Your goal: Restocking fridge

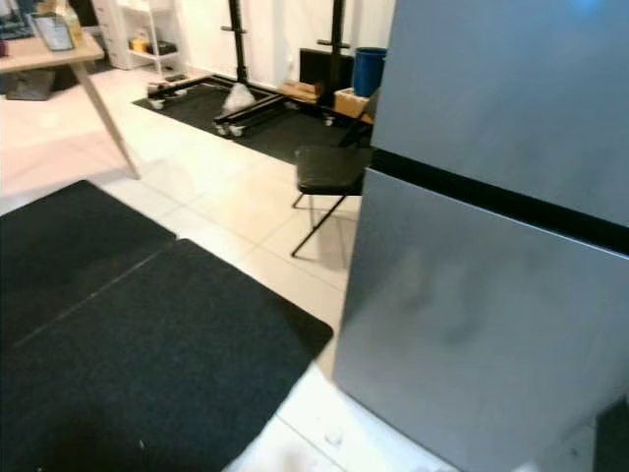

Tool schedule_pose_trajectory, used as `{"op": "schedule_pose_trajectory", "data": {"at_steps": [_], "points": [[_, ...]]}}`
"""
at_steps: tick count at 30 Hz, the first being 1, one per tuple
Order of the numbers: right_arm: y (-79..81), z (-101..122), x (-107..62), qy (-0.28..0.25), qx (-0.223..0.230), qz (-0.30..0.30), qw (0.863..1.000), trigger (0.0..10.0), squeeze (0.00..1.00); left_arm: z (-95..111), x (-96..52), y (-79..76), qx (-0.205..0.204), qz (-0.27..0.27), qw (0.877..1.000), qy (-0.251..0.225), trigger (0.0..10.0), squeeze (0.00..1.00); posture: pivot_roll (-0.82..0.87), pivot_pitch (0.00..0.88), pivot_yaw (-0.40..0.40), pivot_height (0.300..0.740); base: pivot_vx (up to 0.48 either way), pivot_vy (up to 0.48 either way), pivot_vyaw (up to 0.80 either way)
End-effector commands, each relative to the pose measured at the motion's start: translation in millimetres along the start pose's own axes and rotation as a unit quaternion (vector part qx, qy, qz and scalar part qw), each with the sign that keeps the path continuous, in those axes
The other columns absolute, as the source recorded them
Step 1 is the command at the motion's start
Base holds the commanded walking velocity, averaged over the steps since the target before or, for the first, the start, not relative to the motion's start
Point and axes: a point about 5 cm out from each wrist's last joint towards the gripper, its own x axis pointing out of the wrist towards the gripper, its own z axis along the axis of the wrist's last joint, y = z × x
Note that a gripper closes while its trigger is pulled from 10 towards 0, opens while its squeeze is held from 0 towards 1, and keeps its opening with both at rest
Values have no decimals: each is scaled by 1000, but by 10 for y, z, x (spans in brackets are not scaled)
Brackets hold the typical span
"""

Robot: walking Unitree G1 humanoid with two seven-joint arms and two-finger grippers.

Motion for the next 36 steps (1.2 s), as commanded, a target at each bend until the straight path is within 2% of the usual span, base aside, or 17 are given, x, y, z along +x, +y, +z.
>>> {"op": "schedule_pose_trajectory", "data": {"at_steps": [1,36], "points": [[-9,-102,-11,18,-3,2,1000,10000,0,-70,-8,-16,4,-1,1000,13,10000,0,-72,0,-39,740,0,0,744],[1,-101,-13,19,-38,18,999,10000,0,-75,-25,43,13,21,1000,14,10000,0,-69,0,-43,740,0,0,740]]}}
